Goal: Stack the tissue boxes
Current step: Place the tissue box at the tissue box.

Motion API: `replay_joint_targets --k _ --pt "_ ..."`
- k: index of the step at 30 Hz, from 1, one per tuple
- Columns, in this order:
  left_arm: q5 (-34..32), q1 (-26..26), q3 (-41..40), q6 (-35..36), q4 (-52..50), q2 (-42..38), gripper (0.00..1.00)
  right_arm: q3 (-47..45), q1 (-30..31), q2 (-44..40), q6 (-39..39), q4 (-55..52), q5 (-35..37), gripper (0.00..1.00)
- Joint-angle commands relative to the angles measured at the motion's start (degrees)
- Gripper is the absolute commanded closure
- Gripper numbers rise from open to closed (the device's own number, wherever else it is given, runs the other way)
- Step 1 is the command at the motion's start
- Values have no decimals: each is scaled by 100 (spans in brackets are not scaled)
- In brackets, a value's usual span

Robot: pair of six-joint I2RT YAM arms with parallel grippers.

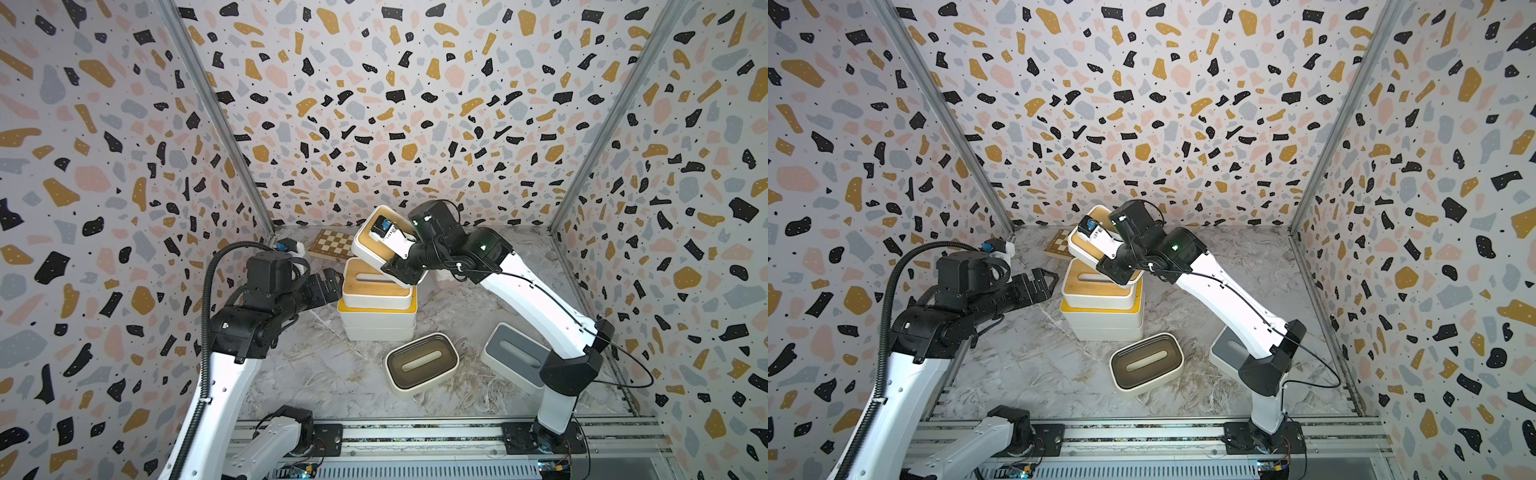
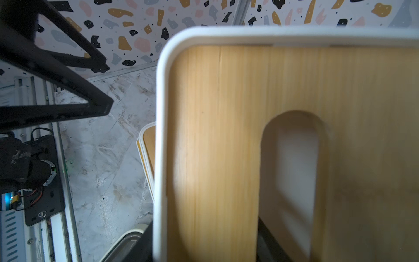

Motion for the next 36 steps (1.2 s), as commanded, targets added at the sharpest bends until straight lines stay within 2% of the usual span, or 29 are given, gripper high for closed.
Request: replay_joint_targets --k 1,10,22,29,30,31,33,34,36 --pt "-80 25 51 -55 63 -73 0 415 55 -107 -291 -167 -130 63" --pt "-115 41 10 -80 88 -74 0 554 85 292 -448 -241 -298 61" --pt "-226 43 -18 -133 97 -102 0 639 84 818 -558 -281 -595 47" --pt "-165 45 40 -155 172 -101 0 919 84 945 -571 -256 -601 30" --pt "-171 43 52 -149 211 -89 0 960 88 911 -579 -202 -573 23" --pt "-171 47 76 -137 245 -77 0 983 84 858 -559 -134 -497 18" --pt "-111 43 147 -126 345 3 0 1007 80 670 -484 38 -371 17" --pt "-67 43 178 -118 418 44 0 961 63 547 -405 142 -366 11" --pt "42 49 164 -99 684 124 0 721 -32 198 -106 420 -480 7"
